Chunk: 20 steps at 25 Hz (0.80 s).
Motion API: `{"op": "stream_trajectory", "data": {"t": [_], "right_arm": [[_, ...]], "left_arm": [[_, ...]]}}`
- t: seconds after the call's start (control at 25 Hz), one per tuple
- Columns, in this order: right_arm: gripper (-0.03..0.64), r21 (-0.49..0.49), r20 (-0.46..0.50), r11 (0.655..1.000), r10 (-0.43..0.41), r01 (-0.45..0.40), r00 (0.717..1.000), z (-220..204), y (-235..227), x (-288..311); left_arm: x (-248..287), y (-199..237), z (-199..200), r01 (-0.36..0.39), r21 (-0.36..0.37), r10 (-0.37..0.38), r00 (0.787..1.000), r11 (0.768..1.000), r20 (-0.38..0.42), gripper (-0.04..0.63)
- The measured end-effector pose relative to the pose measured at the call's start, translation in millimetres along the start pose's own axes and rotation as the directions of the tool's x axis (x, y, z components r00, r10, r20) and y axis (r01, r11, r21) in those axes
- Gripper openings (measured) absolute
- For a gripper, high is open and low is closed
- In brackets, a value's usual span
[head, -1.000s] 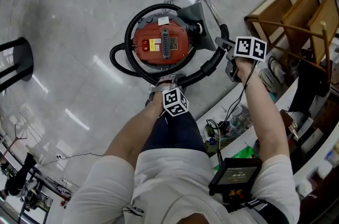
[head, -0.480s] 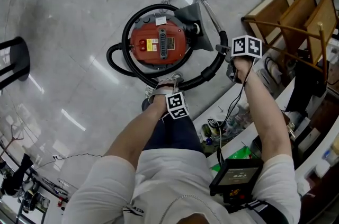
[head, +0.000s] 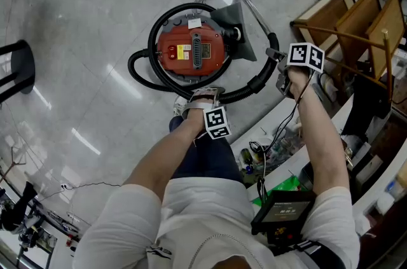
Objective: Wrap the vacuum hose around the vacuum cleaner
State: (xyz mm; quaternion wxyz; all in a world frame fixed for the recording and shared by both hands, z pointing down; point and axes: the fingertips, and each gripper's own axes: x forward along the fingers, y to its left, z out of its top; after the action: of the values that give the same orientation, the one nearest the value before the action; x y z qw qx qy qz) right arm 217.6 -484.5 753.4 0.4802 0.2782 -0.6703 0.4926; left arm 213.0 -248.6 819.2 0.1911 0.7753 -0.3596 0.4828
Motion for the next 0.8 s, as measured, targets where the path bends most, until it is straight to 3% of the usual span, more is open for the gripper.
{"op": "stream_trajectory", "data": {"t": [0.28,0.48,0.68,0.8], "right_arm": [[0.216,-0.048,-0.064,0.999,-0.002,-0.001,0.998,-2.6,0.8,4.5],[0.216,0.018,-0.069,1.000,0.007,-0.006,0.998,1.7,-10.0,22.8],[0.212,0.035,-0.143,0.996,-0.073,0.079,0.987,0.0,-20.2,36.1],[0.196,0.037,-0.122,0.995,-0.086,0.091,0.989,4.7,-17.9,31.6]], "left_arm": [[-4.9,-5.6,2.3,0.022,-0.031,-0.021,0.999,0.999,0.037,0.081],[-12.8,-8.8,7.0,0.033,-0.061,-0.028,0.996,0.998,0.084,0.080],[-11.8,-11.8,4.5,0.044,-0.052,-0.040,0.997,0.998,0.072,0.080],[-8.4,-13.9,8.7,0.040,-0.034,-0.038,0.997,0.999,0.071,0.080]]}}
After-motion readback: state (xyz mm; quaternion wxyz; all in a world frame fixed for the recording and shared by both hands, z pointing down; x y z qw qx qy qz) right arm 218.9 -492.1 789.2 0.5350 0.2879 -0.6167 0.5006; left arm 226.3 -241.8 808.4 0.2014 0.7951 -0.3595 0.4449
